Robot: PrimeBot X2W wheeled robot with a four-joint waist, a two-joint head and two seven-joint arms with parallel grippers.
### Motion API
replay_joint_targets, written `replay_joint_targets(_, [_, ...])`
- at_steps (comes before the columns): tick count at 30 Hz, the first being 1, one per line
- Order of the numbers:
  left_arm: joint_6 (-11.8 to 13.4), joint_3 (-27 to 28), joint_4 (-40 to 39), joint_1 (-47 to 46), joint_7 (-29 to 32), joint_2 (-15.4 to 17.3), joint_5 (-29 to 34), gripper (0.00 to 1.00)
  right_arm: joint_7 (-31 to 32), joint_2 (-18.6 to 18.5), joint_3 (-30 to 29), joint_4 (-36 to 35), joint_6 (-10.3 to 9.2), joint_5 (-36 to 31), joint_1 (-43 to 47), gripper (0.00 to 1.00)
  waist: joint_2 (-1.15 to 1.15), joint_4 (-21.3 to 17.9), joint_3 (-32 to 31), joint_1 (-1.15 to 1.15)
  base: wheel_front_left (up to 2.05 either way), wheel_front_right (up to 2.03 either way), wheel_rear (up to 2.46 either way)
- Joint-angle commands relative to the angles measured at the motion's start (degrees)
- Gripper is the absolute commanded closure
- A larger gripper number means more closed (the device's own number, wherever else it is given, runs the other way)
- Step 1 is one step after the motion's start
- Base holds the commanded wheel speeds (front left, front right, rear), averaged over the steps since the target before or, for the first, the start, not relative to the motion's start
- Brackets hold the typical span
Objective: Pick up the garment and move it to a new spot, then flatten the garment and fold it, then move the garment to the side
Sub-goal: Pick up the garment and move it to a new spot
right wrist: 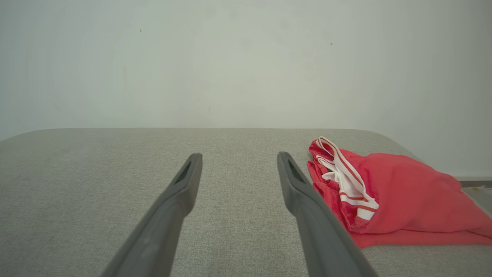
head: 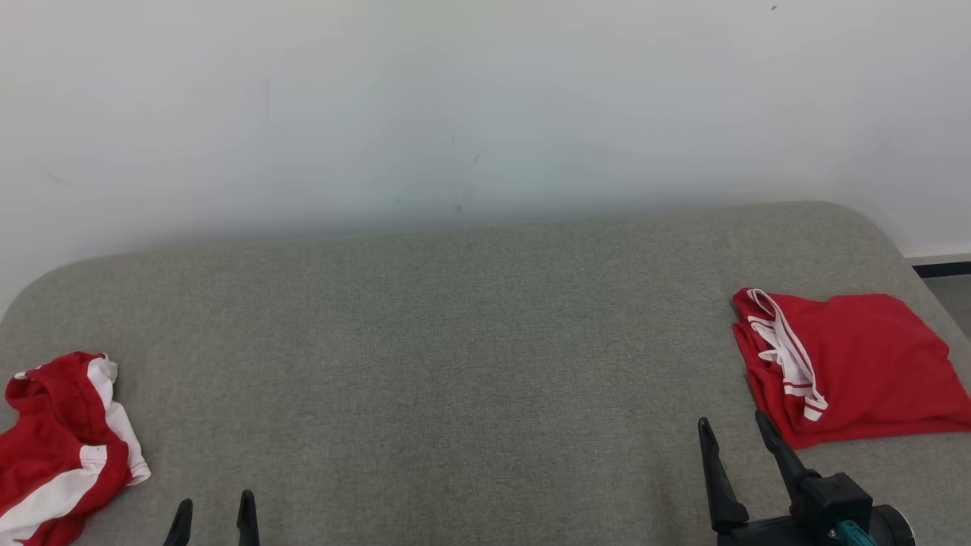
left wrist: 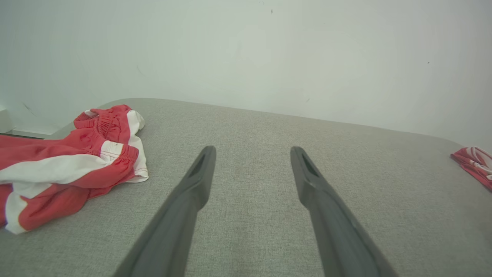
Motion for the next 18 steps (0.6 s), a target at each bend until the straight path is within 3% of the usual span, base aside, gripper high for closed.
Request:
replay_joint_targets(1, [0.00, 0.08, 0.06, -0.31, -0.02, -0.02, 0.15, 0.00, -0.24, 0.08, -0.34, -0.04, -0.15, 0.34, 0.41, 0.00, 0.00, 0.27, 0.12, 0.00, 0.00, 0.00, 0.00])
replay_joint_targets(9, [0.00, -0.48, 0.45, -0.90, -0.02, -0.01, -0.12, 0.00, -0.15, 0.08, -0.69, 0.52, -0.15, 0.69, 0.99, 0.00, 0.00, 3.23, 0.04, 0.00, 0.00, 0.00, 0.00])
replay_joint_targets(18, [0.15, -0.60, 0.85, -0.28, -0.02, 0.02, 0.92, 0.00, -0.12, 0.07, -0.51, 1.64, -0.15, 0.82, 1.26, 0.00, 0.00, 11.49, -0.60, 0.00, 0.00, 0.00, 0.00])
